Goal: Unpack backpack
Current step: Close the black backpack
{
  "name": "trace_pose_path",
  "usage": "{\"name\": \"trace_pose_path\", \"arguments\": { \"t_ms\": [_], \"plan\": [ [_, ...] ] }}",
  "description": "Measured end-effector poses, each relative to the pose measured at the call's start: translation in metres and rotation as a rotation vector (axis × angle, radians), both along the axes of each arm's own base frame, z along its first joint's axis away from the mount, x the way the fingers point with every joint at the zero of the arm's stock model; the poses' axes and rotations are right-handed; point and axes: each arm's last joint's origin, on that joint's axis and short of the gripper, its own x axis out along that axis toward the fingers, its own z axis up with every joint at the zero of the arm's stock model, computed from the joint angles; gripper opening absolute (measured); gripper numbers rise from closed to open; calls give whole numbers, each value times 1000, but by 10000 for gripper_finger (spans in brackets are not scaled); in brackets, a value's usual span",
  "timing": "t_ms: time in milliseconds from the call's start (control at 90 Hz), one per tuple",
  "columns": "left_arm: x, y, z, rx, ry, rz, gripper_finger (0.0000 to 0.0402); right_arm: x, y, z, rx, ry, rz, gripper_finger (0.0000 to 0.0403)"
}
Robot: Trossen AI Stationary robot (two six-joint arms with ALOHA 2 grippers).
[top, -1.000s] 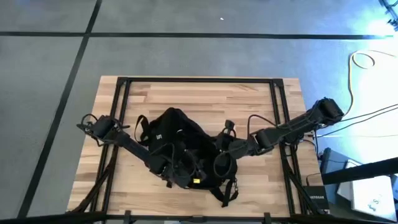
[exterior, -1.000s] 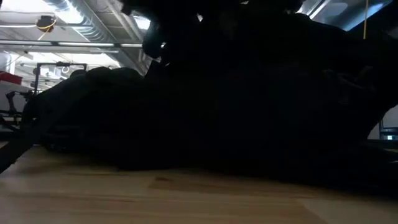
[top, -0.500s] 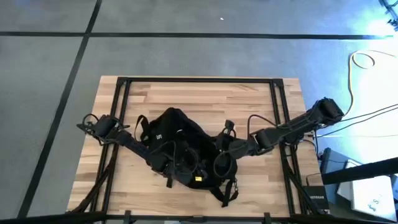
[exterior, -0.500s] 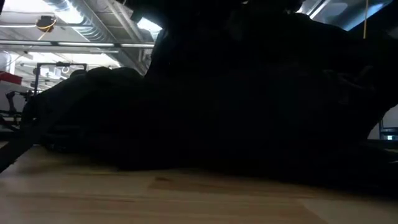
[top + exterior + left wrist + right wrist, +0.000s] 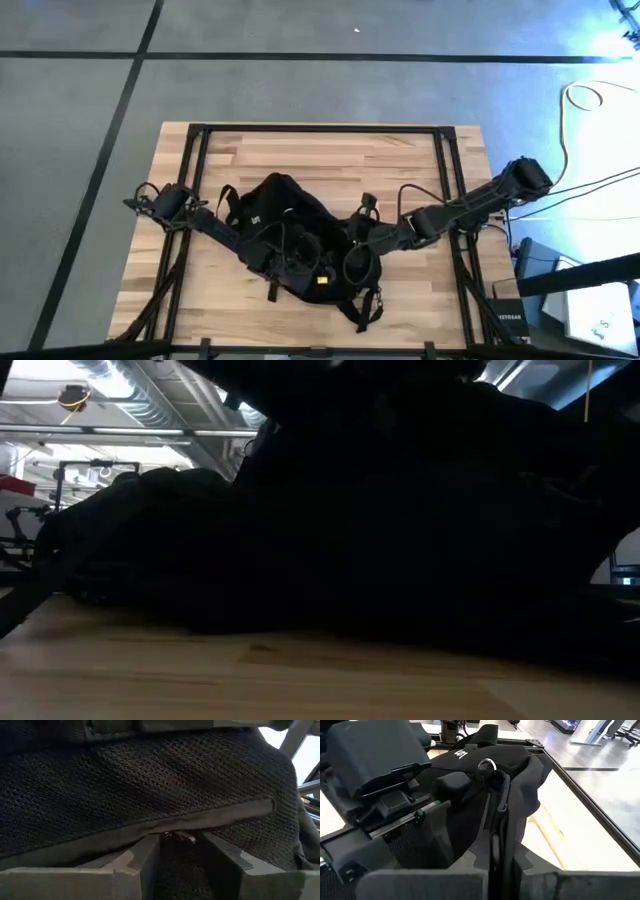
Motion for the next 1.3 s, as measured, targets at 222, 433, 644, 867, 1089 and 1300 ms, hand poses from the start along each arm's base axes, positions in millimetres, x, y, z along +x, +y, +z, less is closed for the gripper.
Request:
{"name": "trace_pose_path", "arguments": {
  "t_ms": [222, 433, 644, 867, 1089, 1300],
  "plan": [
    [2, 6, 0, -3, -2, 18, 126, 0, 0, 0, 0, 0, -1, 0],
    [4, 11, 0, -6, -4, 32, 126, 0, 0, 0, 0, 1, -1, 0],
    [4, 11, 0, 32, 17, 42, 55, 0, 0, 0, 13, -1, -8, 0],
    [4, 11, 0, 46, 25, 39, 4, 0, 0, 0, 13, 0, -8, 0],
    [4, 11, 0, 62, 40, 34, 2, 0, 0, 0, 13, 1, -8, 0],
    [0, 13, -6, 84, 88, 67, 1, -1, 0, -1, 11, 7, -7, 0]
  ]
}}
